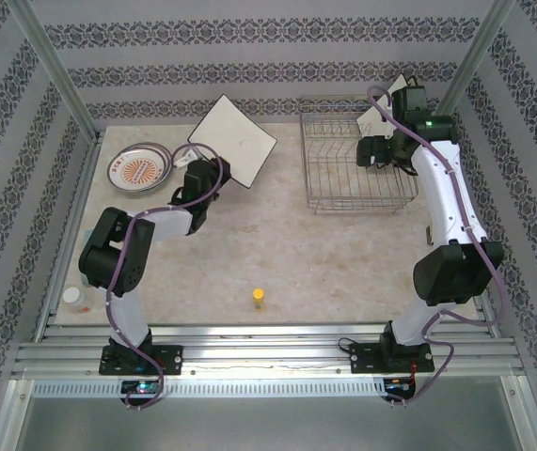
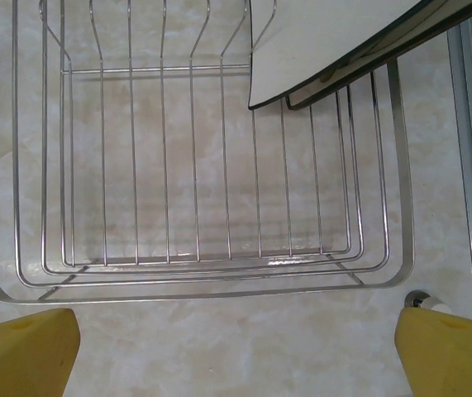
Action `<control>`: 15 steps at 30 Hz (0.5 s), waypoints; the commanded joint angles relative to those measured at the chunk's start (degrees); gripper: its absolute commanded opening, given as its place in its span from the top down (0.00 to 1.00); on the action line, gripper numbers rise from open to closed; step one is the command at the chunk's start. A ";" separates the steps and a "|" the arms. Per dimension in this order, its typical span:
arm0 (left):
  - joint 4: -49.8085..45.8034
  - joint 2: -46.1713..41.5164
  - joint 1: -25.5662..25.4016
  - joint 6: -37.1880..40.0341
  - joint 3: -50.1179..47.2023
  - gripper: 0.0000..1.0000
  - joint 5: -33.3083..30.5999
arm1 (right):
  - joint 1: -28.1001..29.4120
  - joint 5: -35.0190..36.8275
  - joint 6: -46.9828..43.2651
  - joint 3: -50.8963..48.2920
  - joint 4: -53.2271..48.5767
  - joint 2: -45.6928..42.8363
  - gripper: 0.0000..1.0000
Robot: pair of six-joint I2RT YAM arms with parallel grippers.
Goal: Unload the plates from the dish rack
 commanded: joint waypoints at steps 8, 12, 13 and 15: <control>27.14 5.14 -4.51 -4.16 -0.49 1.00 -21.41 | -0.77 -0.13 -1.02 1.40 -1.93 0.15 0.02; 27.89 6.98 -4.91 -7.36 -0.20 1.00 -23.57 | -0.20 0.06 -0.82 1.37 -2.03 0.53 0.02; 27.59 7.15 -5.01 -7.89 -0.33 1.00 -24.11 | -0.03 0.30 -0.83 1.21 -1.97 0.63 0.02; 26.46 7.00 -5.14 -9.45 -0.73 1.00 -25.71 | 0.20 0.42 -0.86 0.80 -1.93 0.73 0.02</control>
